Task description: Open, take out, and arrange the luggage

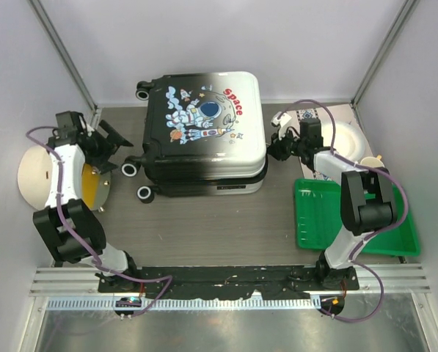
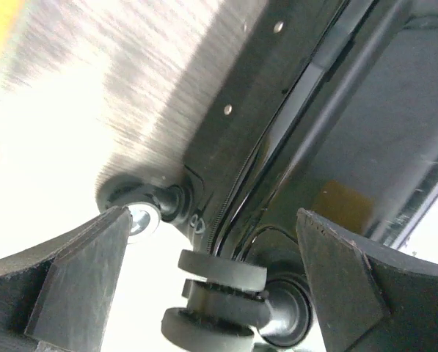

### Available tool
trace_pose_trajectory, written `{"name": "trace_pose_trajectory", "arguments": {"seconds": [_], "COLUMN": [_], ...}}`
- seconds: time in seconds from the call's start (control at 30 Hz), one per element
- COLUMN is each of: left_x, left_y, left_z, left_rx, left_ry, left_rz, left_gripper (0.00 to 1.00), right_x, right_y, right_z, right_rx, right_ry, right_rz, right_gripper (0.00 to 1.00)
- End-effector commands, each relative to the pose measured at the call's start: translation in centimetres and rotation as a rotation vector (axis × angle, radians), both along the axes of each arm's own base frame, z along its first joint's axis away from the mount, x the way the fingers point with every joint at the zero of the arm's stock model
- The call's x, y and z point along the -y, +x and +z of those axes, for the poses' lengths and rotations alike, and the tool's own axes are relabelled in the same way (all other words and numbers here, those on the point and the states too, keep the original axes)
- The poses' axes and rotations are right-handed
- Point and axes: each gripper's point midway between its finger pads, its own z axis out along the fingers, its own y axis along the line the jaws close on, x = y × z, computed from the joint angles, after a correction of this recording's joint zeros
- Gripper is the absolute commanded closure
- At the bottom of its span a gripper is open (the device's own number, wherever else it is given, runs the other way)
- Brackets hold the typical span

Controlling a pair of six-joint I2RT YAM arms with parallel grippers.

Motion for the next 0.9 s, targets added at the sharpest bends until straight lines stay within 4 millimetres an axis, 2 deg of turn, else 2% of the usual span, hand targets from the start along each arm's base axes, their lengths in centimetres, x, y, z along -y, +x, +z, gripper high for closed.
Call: {"name": "trace_pose_trajectory", "arguments": {"seconds": [0.0,0.07,0.13,0.2,0.23,0.3,0.33,0.37,0.43,0.5,0.57,0.63,0.7,0.73,0.77,0.83,0.87], "left_x": [-7.4,-8.3,-7.9,-6.4,-4.6,-2.4,-1.7,-1.5,-0.6,-0.1,-0.1,-0.2,0.5,1.0,1.9,2.3,2.2], "left_y": [0.2,0.1,0.0,-0.6,-0.9,-1.9,-2.4,-2.9,-3.1,-2.4,-1.3,1.4,3.9,4.6,4.9,6.1,6.4], "left_z": [6.1,7.8,9.1,9.3,9.2,9.5,9.0,9.3,8.6,8.4,8.6,8.9,7.9,7.1,6.5,4.8,4.1], "left_rx": [0.141,0.143,0.175,0.191,0.210,0.227,0.224,0.237,0.237,0.252,0.275,0.308,0.279,0.258,0.234,0.197,0.179], "left_ry": [0.338,0.408,0.424,0.386,0.341,0.358,0.354,0.387,0.400,0.411,0.425,0.465,0.485,0.481,0.480,0.459,0.450], "left_rz": [0.056,0.040,-0.006,-0.058,-0.127,-0.219,-0.247,-0.265,-0.298,-0.307,-0.317,-0.336,-0.401,-0.427,-0.463,-0.474,-0.469], "left_gripper": [0.00,0.00,0.00,0.01,0.00,0.01,0.00,0.01,0.01,0.02,0.02,0.00,0.00,0.00,0.00,0.01,0.03], "right_x": [-6.0,-7.1,-8.8,-9.7,-10.5,-11.0,-11.9,-12.1,-13.0,-13.5,-13.3,-12.3,-10.4,-9.6,-7.9,-6.6,-5.8], "right_y": [-3.6,-5.0,-6.5,-7.3,-8.2,-9.0,-9.7,-10.0,-10.9,-11.6,-11.5,-10.6,-8.7,-7.9,-6.2,-3.8,-2.4], "right_z": [4.3,3.6,3.3,3.3,2.9,2.7,2.6,2.6,2.9,2.9,3.2,3.5,3.8,4.0,3.6,4.7,4.1], "right_rx": [0.110,0.077,0.064,0.054,0.041,0.025,0.019,0.018,0.016,0.009,0.011,0.050,0.070,0.090,0.090,0.140,0.142], "right_ry": [0.076,0.089,0.098,0.115,0.117,0.124,0.127,0.128,0.148,0.155,0.156,0.131,0.121,0.108,0.095,0.088,0.081], "right_rz": [0.163,0.174,0.207,0.209,0.227,0.223,0.242,0.240,0.249,0.252,0.238,0.214,0.156,0.143,0.096,0.052,0.027], "right_gripper": [0.99,0.99,0.99,0.99,0.99,0.99,0.99,0.99,0.99,0.99,0.99,0.99,0.99,0.99,0.99,0.99,0.99]}}
